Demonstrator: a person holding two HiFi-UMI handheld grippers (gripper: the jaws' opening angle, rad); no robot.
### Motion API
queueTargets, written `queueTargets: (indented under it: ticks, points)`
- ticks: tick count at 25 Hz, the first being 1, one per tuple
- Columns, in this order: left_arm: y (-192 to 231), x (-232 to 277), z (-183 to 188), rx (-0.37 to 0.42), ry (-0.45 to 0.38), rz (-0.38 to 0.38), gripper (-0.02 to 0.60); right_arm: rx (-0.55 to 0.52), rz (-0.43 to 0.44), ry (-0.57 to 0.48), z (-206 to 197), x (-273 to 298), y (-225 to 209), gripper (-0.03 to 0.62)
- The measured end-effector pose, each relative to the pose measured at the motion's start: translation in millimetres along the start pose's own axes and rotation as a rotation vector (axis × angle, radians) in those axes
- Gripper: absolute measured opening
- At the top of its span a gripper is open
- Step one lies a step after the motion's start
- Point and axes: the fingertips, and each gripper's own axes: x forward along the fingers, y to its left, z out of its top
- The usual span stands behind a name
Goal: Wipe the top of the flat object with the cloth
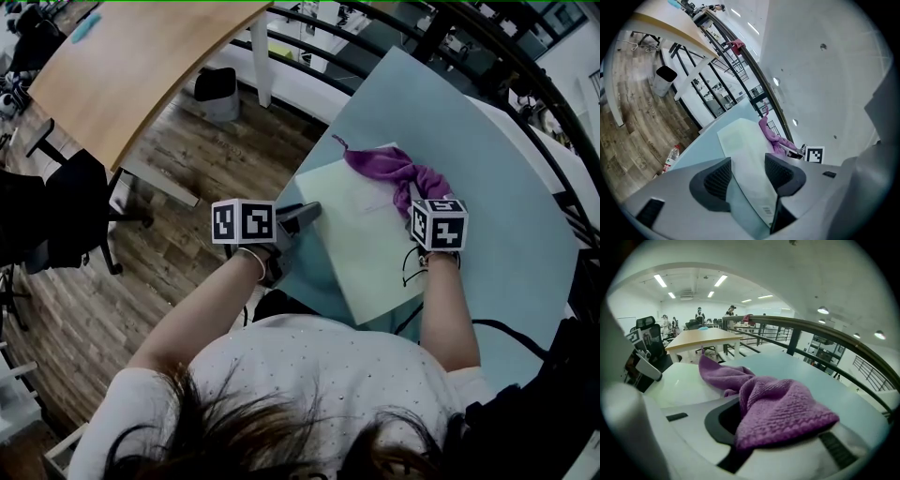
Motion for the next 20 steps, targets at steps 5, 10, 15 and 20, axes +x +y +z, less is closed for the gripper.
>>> queueTargets:
  ticks: [5,10,15,20]
  points:
    - [0,-1,1,0.006,-0.011,0.007,0.223,0.117,-0.04,-0.049,-1,-3,-12,0.026]
    - [2,-1,0,-0.033,-0.024,-0.004,0.218,0.087,0.077,-0.194,23,-33,23,0.025]
    - [1,-1,0,-0.028,-0.035,0.007,0.218,0.03,0.527,-0.285,60,-78,141,0.023]
    - [2,-1,0,-0.019,-0.037,0.01,0.218,-0.13,0.855,-0.155,29,-104,249,0.025]
